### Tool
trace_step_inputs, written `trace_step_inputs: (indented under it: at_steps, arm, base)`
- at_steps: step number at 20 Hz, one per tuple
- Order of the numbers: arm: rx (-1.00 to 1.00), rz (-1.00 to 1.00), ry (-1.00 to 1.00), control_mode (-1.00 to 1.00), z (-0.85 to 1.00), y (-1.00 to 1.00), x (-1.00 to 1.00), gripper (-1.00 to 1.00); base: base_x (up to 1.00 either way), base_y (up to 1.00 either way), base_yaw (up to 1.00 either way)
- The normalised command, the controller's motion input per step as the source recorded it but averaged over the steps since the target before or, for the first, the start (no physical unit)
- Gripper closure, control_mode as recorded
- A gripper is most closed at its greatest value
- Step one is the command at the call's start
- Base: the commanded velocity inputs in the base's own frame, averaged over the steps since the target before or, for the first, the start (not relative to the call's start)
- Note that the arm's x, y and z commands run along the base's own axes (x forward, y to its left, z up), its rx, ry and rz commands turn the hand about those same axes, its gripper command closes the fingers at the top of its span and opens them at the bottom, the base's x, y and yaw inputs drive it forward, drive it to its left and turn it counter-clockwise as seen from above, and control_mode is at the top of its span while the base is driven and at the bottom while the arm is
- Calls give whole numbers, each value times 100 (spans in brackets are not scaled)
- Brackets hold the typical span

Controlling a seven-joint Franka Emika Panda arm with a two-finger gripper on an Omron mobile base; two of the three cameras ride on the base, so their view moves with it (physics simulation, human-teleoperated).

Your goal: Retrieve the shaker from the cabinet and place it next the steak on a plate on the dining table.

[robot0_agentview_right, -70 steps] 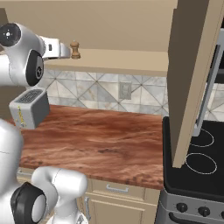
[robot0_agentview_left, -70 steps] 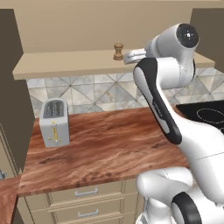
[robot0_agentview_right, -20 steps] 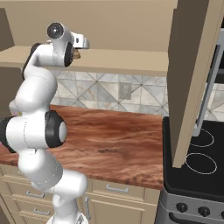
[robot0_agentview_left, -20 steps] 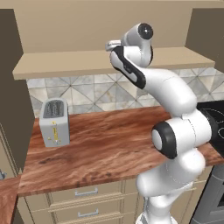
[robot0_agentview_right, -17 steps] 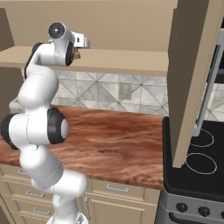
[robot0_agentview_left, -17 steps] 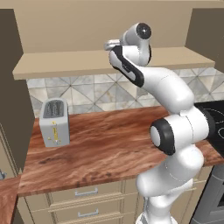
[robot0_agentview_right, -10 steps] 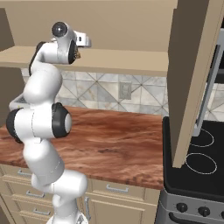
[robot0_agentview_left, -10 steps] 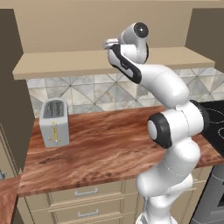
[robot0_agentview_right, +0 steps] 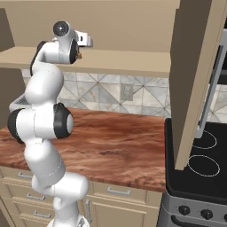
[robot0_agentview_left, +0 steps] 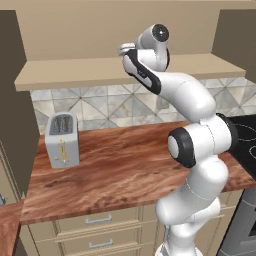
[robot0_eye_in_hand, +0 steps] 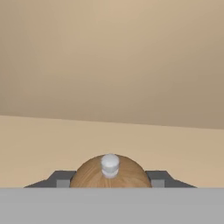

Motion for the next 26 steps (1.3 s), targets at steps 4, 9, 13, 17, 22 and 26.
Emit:
trace_step_inputs:
  at_steps: [4, 9, 13, 17, 22, 26]
  arm:
    - [0, 0, 0, -100, 0, -2, -29, 100]
    - [0, 0, -3, -100, 0, -31, -100, 100]
    - [0, 0, -8, -100, 0, -49, -100, 100]
    - [0, 0, -10, -100, 0, -50, -100, 100]
    - [0, 0, -8, -100, 0, -33, -100, 100]
    - [0, 0, -3, -100, 0, -14, -98, 100]
  base:
    - [0, 0, 0]
    - [0, 0, 0]
    - [0, 0, 0]
    - [0, 0, 0]
    - [0, 0, 0]
    - [0, 0, 0]
